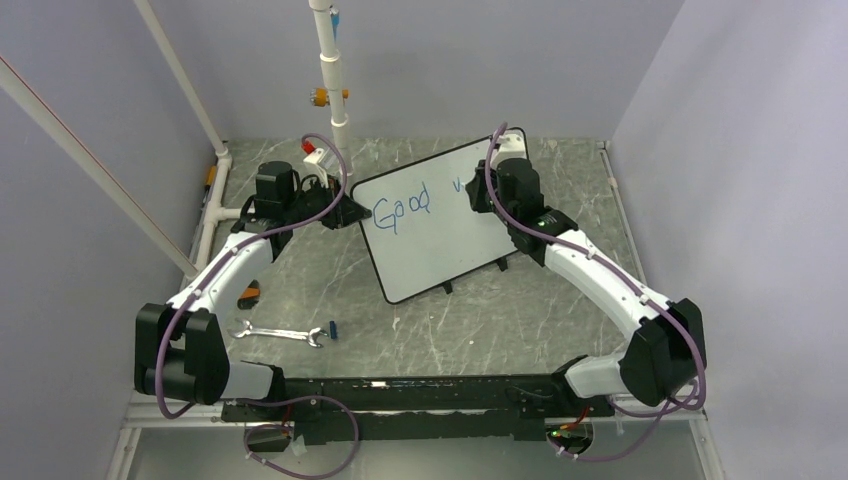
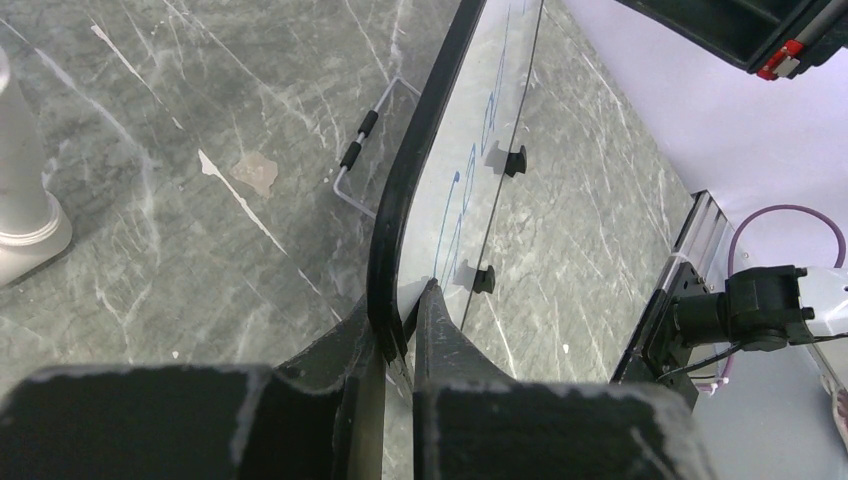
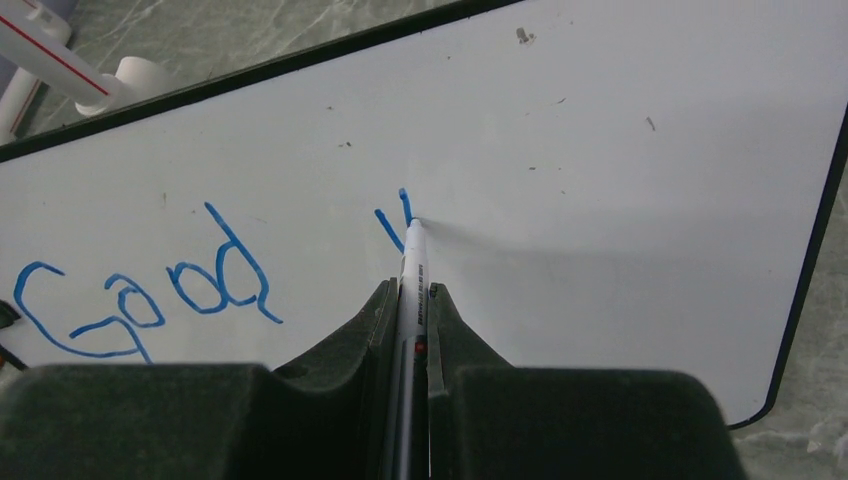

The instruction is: Write a sentence on the whiteboard

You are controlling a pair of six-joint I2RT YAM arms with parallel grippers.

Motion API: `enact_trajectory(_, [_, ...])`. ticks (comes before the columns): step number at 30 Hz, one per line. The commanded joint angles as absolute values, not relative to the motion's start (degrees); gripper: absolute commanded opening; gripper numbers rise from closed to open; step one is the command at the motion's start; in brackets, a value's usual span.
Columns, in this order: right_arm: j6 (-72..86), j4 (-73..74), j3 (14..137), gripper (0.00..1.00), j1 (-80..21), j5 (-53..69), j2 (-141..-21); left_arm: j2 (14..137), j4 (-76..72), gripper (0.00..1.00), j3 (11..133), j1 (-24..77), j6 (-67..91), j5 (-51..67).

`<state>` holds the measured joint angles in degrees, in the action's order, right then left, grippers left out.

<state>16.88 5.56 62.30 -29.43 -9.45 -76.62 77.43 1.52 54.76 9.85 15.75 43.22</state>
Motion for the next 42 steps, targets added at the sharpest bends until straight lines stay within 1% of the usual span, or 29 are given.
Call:
enact_trajectory(1, [15.59,1.07,66.53,0.0,-29.09,-11.69,-77.06,77.42,3.21,0.0,54.73,9.77,6.06,33.75])
enact_trajectory(8, [15.47,0.26,65.77,0.0,-28.42,-13.52,-76.51,77.96,3.08,0.0,55.01,9.84,6.11,33.84])
enact_trajectory(17, [15.66,-0.9,64.61,0.0,-27.78,-12.38,-78.14,77.8,3.38,0.0,55.08,10.36,5.54,33.34])
enact_trajectory(32, [17.4,-0.41,56.32,0.0,-27.84,-12.35,-74.66,77.61,3.6,0.0,55.19,10.63,5.28,32.79])
enact_trajectory(42, [17.49,1.93,58.05,0.0,-27.83,-14.76,-70.0,77.52,3.63,0.0,55.15,10.72,5.1,32.5])
